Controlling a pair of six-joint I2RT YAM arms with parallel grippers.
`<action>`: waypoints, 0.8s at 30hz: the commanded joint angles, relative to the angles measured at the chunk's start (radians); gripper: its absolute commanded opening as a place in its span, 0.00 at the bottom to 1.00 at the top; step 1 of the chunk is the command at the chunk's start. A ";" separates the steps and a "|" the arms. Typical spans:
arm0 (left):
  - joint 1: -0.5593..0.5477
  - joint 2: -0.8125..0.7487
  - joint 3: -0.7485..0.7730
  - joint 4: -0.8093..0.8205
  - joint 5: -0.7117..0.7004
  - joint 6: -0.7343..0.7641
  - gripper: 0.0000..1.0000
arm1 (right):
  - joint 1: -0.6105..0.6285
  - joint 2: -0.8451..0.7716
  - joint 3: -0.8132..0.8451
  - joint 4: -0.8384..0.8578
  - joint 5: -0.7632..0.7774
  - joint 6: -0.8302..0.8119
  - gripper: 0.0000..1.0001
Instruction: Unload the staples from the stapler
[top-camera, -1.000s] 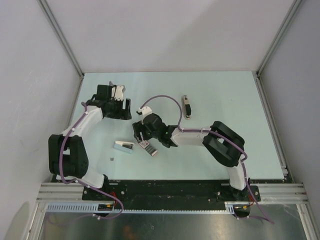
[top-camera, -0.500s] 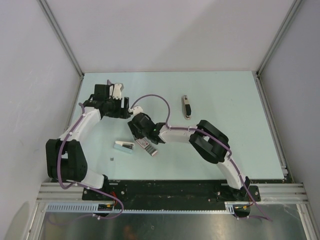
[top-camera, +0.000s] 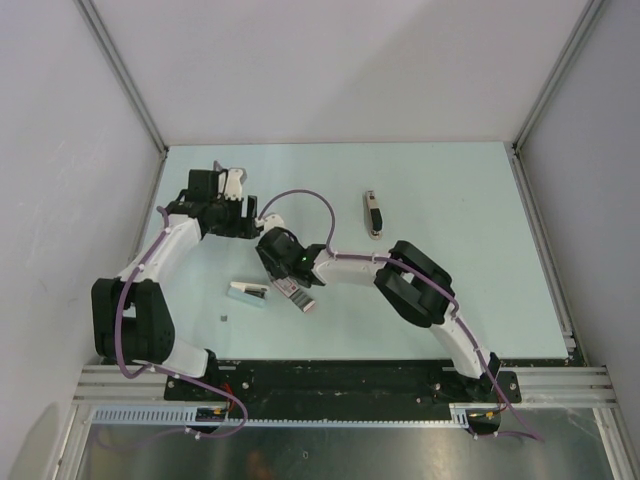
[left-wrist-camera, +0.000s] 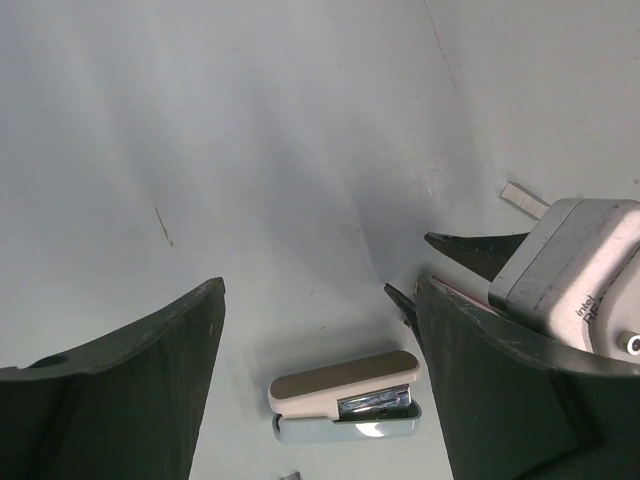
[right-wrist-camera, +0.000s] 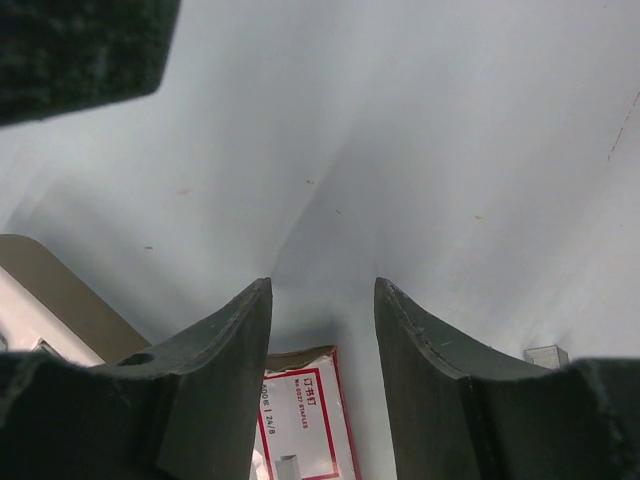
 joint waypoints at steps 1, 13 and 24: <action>0.006 -0.040 -0.001 0.025 0.001 0.016 0.81 | 0.026 -0.034 -0.050 -0.060 -0.025 -0.006 0.50; 0.005 -0.058 0.001 0.024 -0.001 0.011 0.81 | 0.062 -0.137 -0.199 -0.071 -0.065 -0.033 0.48; 0.005 -0.066 0.002 0.024 -0.003 0.014 0.81 | 0.065 -0.220 -0.300 -0.073 -0.154 -0.106 0.47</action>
